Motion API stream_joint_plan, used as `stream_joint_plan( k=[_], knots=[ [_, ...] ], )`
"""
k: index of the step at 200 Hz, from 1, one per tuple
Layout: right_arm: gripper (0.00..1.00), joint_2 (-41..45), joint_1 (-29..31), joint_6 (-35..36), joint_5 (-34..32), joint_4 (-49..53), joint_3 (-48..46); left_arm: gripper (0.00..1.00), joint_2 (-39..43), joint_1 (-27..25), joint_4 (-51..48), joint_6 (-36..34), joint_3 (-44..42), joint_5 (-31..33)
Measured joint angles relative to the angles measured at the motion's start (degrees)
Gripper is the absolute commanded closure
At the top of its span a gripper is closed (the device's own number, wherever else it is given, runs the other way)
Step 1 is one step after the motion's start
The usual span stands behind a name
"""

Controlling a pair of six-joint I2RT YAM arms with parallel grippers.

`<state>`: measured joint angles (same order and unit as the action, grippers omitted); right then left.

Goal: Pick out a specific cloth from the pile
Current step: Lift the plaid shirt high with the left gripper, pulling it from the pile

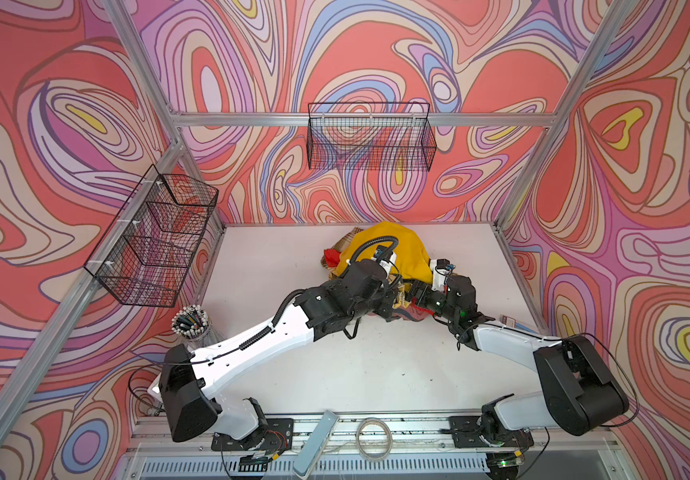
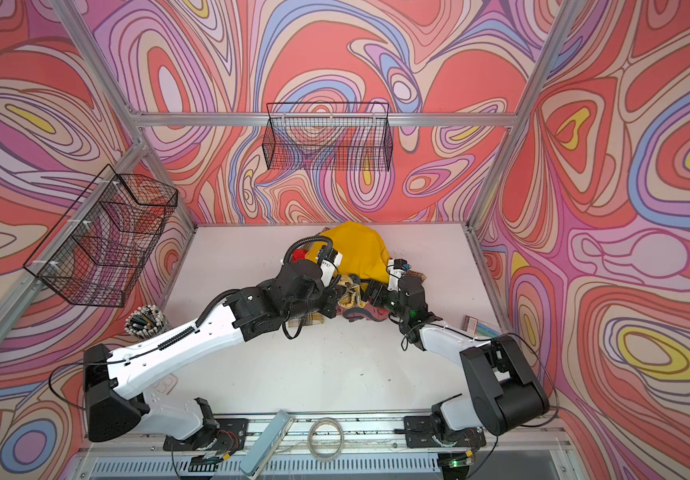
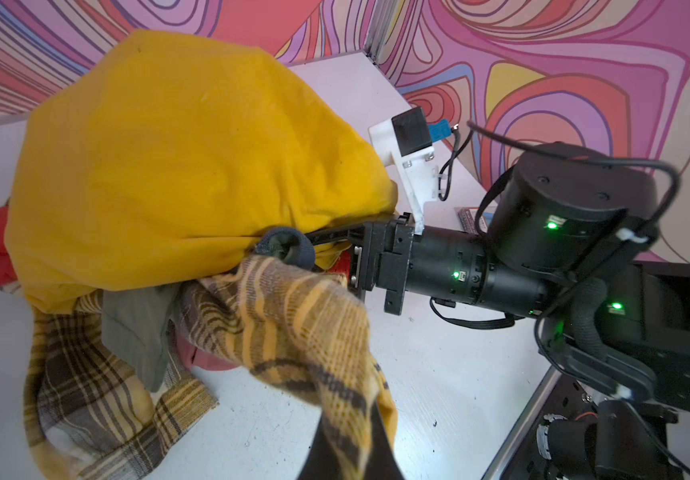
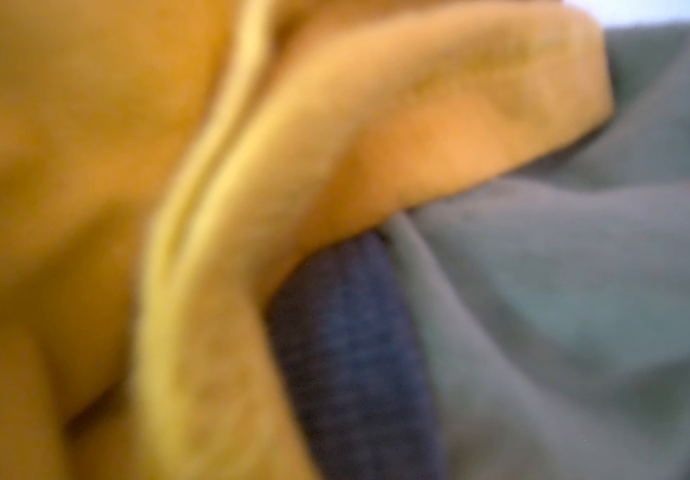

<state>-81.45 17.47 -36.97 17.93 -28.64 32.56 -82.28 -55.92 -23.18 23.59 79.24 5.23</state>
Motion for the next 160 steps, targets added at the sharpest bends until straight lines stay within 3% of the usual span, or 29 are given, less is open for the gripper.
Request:
stream_joint_plan(
  k=[53, 122, 160],
  knots=[
    [0.02, 0.0, -0.9, 1.1, -0.9, 4.0, 3.6, 1.0, -0.9, -0.4, -7.9, -5.2, 11.8, 0.5],
    [0.02, -1.3, -1.9, 3.1, -4.1, 6.1, 3.5, 1.0, -8.7, -0.2, -19.1, -13.2, 29.8, 2.6],
    [0.02, -2.9, -2.6, 3.3, -5.7, 6.4, 3.5, 1.0, -11.1, 3.6, -24.0, -16.6, 39.7, 2.8]
  ],
)
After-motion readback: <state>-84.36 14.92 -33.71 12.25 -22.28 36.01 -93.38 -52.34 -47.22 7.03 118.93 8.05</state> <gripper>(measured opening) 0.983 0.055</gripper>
